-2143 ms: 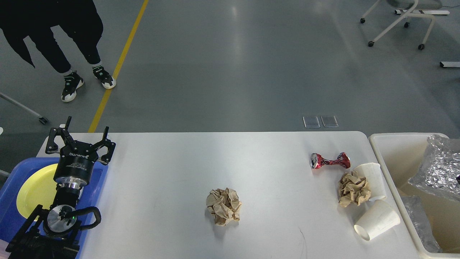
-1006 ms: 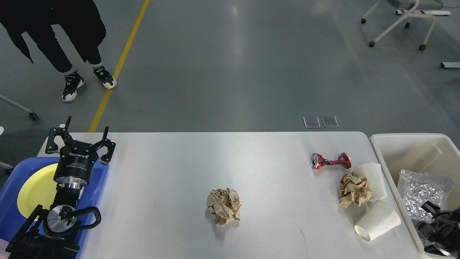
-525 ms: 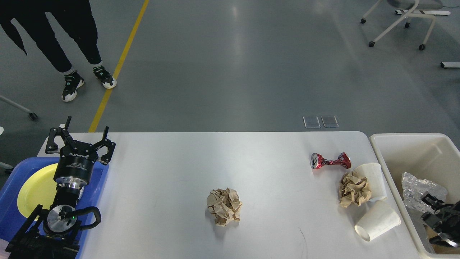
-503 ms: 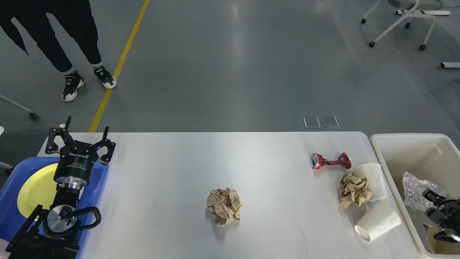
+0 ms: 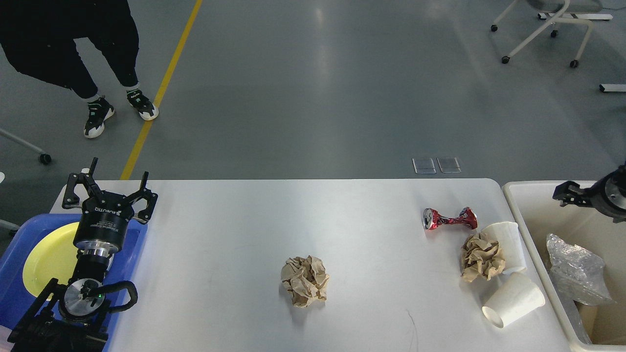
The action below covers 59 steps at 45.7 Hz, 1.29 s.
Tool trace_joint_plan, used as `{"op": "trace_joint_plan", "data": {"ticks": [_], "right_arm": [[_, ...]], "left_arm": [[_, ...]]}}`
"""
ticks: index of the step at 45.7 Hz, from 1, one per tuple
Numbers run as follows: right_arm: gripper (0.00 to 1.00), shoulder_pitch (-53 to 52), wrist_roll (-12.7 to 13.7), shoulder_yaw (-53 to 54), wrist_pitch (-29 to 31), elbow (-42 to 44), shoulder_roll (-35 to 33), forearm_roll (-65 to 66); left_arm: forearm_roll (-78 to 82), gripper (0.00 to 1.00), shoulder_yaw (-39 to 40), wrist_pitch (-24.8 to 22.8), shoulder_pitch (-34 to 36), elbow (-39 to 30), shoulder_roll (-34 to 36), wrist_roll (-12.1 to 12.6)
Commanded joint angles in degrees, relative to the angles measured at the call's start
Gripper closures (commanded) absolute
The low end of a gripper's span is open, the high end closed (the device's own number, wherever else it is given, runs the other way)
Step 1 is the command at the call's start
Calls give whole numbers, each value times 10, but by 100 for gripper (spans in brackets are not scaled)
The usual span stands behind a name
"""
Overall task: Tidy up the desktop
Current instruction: 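Raise the right gripper and move it over the crumpled brown paper ball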
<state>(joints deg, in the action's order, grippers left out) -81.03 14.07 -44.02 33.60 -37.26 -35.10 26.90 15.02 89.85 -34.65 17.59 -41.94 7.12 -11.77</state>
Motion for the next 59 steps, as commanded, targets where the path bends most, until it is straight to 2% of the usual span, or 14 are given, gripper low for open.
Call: {"op": "trace_joint_plan", "data": {"ticks": [1,5,9,17,28,49,54,59], "right_arm": [[0,-130,2,-56,111,-40,35,-1],[0,-220,2,-93,173,-91,59,-2],[0,-315,2,-121,204,-178,85,-15],[0,-491,3,-184,203,-344,143,-141],[0,-633,3,-194,198,-534,162,-229],[0,-632,3,-218,155,-540,163,-318],[0,-590,3,-209,118,-524,197,-338],[0,-503,3,-178,76,-478,233,-368]], "left_arm": [[0,4,1,-1,0,0,0,0],[0,4,1,-1,0,0,0,0],[0,4,1,0,0,0,0,0],[0,4,1,0,0,0,0,0],[0,4,1,1,-1,0,0,-1],[0,4,1,1,0,0,0,-1],[0,4,1,1,0,0,0,-1],[0,4,1,0,0,0,0,-1]]}}
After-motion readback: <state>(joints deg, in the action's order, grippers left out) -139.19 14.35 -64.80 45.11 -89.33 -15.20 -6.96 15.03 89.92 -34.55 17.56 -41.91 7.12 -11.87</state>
